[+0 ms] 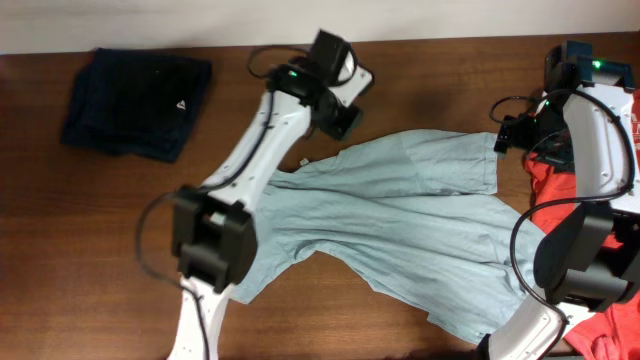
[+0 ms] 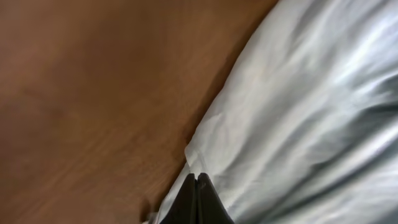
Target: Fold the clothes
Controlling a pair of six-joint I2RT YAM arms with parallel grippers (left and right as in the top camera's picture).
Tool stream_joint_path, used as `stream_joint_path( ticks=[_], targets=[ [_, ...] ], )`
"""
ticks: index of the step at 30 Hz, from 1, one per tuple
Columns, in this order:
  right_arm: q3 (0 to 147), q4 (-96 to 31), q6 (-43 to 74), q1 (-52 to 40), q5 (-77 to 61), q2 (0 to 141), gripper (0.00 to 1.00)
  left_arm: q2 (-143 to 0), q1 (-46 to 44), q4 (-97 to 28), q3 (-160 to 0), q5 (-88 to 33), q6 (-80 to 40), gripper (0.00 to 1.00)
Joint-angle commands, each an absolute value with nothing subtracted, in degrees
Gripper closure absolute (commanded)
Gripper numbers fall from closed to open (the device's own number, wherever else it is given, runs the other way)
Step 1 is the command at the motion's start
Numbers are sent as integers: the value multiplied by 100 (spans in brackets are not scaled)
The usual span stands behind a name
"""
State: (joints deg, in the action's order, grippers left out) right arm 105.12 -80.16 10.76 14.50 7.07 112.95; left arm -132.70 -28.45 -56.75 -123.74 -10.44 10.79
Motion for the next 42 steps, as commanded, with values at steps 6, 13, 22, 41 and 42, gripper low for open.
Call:
stream_joint_path(
  ticks=[6,13,22,41,42],
  targets=[
    [10604,-8014,1146,1466,757,11074,1,-13692,-2886,-5625,-12379,-869,1297,99],
    [10604,-8014,1146,1466,755,11074,1,-13998,-2888,-5854,-12379,-871,1323,99],
    [10604,-8014,1146,1466,757,11074,1,-14092,-2884,-6132,-12379,-298,1341,99],
    [10604,-8014,1146,1466,757,11074,1,-14346,-2882,-6370,-12370,-364,1339,99],
    [10604,-8014,1146,1466,755,11074,1,-14346,-2882,-6370,-12376,-364,1339,99]
  ],
)
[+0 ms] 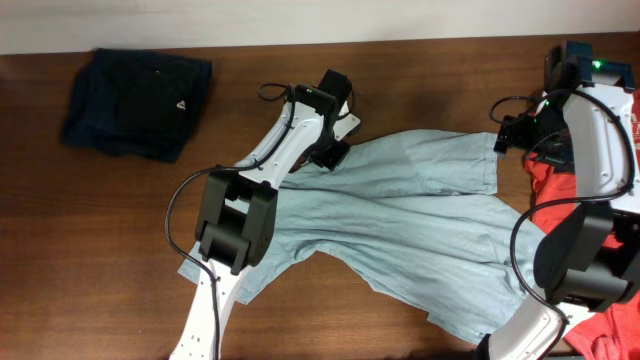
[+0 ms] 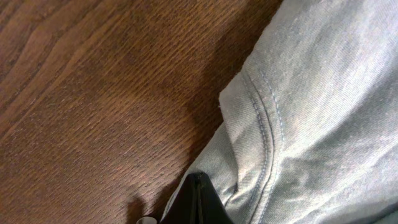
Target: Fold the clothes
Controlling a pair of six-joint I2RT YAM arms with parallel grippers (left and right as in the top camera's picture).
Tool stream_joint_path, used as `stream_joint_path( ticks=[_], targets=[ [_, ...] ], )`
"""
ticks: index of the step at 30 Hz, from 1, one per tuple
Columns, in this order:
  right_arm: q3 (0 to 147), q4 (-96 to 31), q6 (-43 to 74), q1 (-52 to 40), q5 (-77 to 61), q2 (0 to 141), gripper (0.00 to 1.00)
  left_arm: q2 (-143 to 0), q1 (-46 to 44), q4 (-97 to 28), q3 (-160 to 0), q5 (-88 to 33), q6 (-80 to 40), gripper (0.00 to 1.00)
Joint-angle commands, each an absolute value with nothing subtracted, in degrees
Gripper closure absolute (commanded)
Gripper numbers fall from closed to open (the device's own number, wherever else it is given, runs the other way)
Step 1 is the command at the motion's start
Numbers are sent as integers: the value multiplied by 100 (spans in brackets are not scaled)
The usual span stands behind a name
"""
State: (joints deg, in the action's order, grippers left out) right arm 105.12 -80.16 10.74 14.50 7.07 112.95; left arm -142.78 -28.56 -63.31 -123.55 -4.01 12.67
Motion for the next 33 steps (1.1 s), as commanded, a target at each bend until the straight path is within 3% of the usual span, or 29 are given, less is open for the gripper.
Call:
stream_joint_path(
  ticks=[1,11,33],
  targets=[
    [10604,-8014,1146,1466,757,11074,1,-14346,-2882,-6375,-12398,-364,1339,99],
    [10604,-8014,1146,1466,757,11074,1,-14344,-2849,-6569,-13176,-878,1205,99],
    [10604,-8014,1146,1466,757,11074,1,-14370,-2860,-7074,-12908,-1096,1205,99]
  ],
)
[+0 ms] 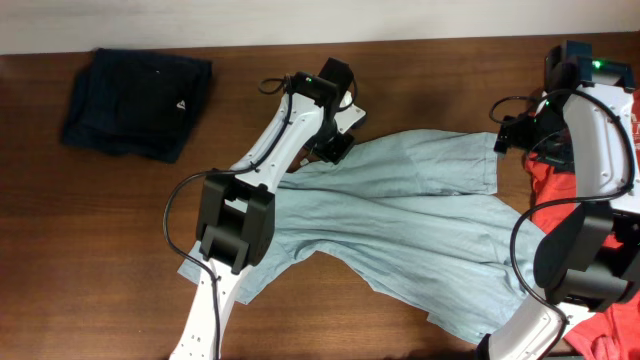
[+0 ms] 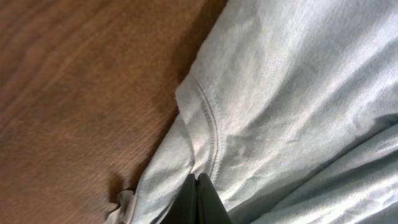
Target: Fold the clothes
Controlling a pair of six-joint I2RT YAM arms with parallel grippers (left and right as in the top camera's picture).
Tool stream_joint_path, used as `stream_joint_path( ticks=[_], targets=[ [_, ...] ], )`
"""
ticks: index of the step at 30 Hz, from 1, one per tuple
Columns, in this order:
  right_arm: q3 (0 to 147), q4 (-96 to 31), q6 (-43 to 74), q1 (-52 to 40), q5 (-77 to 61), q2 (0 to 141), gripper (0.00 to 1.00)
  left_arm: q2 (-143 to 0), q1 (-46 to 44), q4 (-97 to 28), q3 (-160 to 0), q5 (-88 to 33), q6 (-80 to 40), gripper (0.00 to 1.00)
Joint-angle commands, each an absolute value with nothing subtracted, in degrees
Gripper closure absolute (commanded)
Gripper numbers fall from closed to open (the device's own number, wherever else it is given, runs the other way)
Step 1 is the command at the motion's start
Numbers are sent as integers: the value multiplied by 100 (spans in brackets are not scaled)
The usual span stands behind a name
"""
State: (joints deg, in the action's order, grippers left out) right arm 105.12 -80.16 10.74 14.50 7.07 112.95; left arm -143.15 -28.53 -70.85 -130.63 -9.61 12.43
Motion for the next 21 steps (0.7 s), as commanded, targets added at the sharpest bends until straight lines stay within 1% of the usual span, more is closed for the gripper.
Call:
stream_joint_path(
  ticks=[1,9,11,13,21],
  targets=[
    [10604,-8014,1146,1466,757,11074,1,-14370,-2862,-7065,-12868,-1096,1205,99],
    [10604,-8014,1146,1466,757,11074,1,-14370,-2871,-6735,-12608,-1070,1208,98],
    [10604,-8014,1146,1466,757,11074,1,-14370,-2871,-6598,-12602,-1024,1208,94],
    [10604,-8014,1146,1466,757,11074,1,-14379,-2871,-6475,-12593,-1009,1208,87],
    [10604,-8014,1146,1466,757,11074,1,-14446,-2871,-6412,-12460,-1009,1208,86]
  ],
)
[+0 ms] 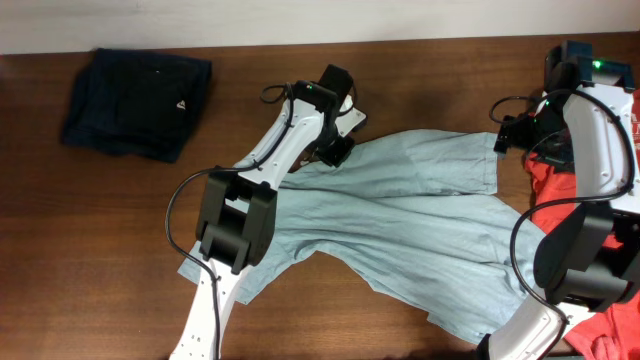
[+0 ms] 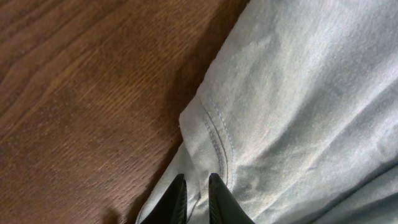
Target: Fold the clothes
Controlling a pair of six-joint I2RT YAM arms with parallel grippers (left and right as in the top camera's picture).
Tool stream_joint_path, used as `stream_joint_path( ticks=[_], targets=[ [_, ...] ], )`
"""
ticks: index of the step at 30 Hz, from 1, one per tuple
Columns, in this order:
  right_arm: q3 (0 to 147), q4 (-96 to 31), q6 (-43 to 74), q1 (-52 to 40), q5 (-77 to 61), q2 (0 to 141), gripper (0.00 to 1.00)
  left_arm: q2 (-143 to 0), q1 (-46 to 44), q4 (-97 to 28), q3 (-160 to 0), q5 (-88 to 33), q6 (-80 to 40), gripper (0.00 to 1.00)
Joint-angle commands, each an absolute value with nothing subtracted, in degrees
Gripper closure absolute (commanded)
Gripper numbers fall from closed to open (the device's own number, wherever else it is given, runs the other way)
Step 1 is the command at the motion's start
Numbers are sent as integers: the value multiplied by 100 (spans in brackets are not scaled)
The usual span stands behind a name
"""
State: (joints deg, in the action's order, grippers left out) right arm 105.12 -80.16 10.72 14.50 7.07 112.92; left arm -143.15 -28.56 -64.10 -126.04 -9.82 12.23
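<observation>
A light blue-grey shirt [image 1: 400, 215] lies spread and wrinkled across the middle of the brown table [image 1: 100, 230]. My left gripper [image 1: 335, 150] is at the shirt's upper left edge. In the left wrist view its fingers [image 2: 198, 182] stand slightly apart over the stitched hem [image 2: 214, 134], which lies flat on the wood, with cloth showing in the gap. My right gripper [image 1: 505, 140] is at the shirt's upper right corner, and the overhead view does not show how its jaws stand.
A folded dark navy garment [image 1: 135, 90] lies at the back left. Red clothes sit at the right edge [image 1: 555, 185] and at the bottom right corner [image 1: 610, 335], partly under the right arm.
The left fingers were pressed together at the hem and now stand slightly apart. The hem corner sits a little further right in the wrist view. The right arm has not moved.
The left gripper was shut at the shirt's upper edge, further back on the table. Then it was nearer and lower, still shut, with the hem close to the wood. It stayed shut there, and now its fingers have parted over the flat hem.
</observation>
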Motion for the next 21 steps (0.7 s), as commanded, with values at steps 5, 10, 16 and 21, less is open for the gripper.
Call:
stream_joint_path(
  ticks=[5,10,16,21],
  targets=[
    [10604,-8014,1146,1466,757,11074,1,-14449,-2873,-6388,-12269,-1009,1208,80],
    [10604,-8014,1146,1466,755,11074,2,-14455,-2864,-6302,-12180,-840,1208,80],
    [10604,-8014,1146,1466,757,11074,1,-14455,-2773,-5961,-12180,-292,1205,81],
    [10604,-8014,1146,1466,757,11074,1,-14488,-2624,-5673,-12180,-294,1205,80]
  ],
)
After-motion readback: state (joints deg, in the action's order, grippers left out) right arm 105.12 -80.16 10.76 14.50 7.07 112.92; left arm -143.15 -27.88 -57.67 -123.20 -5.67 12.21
